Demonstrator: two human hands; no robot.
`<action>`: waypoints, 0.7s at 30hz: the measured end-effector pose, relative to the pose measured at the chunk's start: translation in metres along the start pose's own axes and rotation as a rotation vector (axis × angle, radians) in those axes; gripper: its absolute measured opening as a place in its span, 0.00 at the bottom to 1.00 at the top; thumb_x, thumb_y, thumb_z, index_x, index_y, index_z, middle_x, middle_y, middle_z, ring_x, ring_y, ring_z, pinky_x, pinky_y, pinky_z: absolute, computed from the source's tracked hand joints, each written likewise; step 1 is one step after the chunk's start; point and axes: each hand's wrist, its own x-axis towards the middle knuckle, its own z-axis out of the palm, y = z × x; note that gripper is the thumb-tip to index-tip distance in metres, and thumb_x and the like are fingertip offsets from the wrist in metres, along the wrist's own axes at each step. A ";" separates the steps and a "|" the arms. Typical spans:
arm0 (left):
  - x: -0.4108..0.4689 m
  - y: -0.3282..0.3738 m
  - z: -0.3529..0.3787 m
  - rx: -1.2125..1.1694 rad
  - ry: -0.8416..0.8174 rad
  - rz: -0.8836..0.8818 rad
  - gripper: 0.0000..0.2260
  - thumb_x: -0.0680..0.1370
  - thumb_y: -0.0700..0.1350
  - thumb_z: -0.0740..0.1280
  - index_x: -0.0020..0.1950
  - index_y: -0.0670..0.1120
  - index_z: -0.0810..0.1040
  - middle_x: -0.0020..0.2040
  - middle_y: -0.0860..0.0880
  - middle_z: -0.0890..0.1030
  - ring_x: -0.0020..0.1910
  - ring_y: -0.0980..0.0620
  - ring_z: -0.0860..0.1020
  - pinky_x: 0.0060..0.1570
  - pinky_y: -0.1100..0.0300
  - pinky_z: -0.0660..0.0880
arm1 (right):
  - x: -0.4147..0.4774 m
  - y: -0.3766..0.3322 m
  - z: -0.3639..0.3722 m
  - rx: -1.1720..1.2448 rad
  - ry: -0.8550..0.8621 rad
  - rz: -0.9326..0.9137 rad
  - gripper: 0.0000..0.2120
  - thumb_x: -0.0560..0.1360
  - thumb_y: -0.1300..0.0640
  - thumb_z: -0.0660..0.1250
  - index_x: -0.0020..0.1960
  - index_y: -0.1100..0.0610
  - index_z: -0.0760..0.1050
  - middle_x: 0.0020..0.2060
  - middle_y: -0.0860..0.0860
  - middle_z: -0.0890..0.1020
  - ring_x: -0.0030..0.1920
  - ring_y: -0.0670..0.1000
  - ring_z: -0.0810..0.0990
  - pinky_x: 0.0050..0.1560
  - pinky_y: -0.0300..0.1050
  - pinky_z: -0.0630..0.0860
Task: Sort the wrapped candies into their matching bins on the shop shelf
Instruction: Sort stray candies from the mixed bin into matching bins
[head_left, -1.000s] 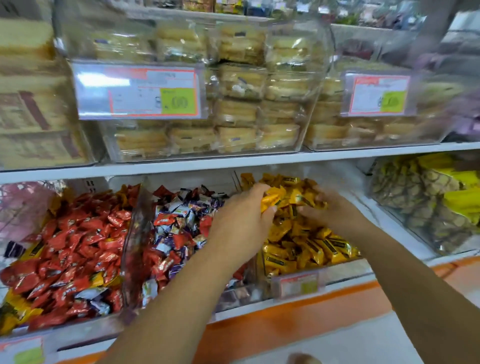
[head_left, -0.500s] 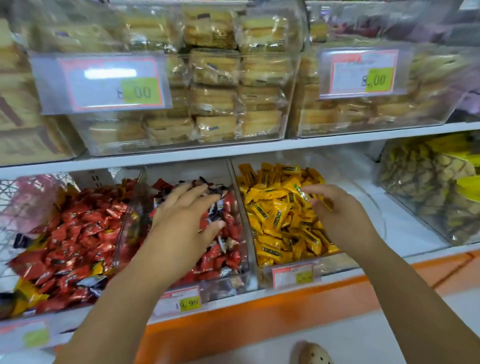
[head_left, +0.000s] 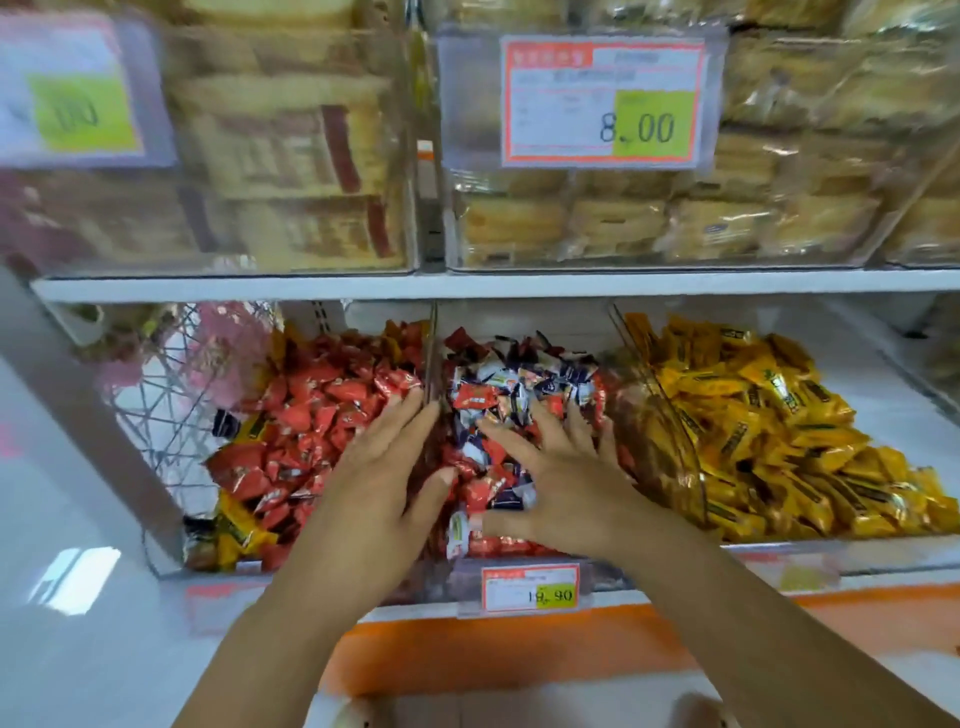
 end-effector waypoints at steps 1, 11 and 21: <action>0.000 -0.004 -0.002 0.029 -0.001 0.022 0.28 0.78 0.66 0.52 0.77 0.60 0.53 0.76 0.66 0.48 0.74 0.69 0.42 0.73 0.64 0.43 | 0.005 -0.003 0.001 -0.046 0.011 0.013 0.42 0.66 0.25 0.61 0.70 0.26 0.38 0.77 0.46 0.37 0.75 0.62 0.33 0.71 0.70 0.37; -0.005 -0.014 -0.010 0.050 -0.052 -0.010 0.28 0.72 0.72 0.45 0.72 0.70 0.51 0.75 0.67 0.48 0.73 0.67 0.36 0.75 0.52 0.39 | 0.013 -0.013 -0.048 -0.121 -0.004 0.058 0.39 0.68 0.36 0.69 0.74 0.36 0.54 0.77 0.47 0.45 0.76 0.60 0.39 0.74 0.63 0.43; -0.005 -0.013 -0.014 0.040 -0.051 -0.051 0.24 0.70 0.73 0.50 0.66 0.77 0.55 0.75 0.69 0.48 0.73 0.68 0.36 0.72 0.57 0.37 | 0.033 0.010 -0.033 -0.166 0.145 0.102 0.20 0.73 0.39 0.66 0.64 0.32 0.68 0.77 0.43 0.46 0.76 0.59 0.40 0.73 0.65 0.39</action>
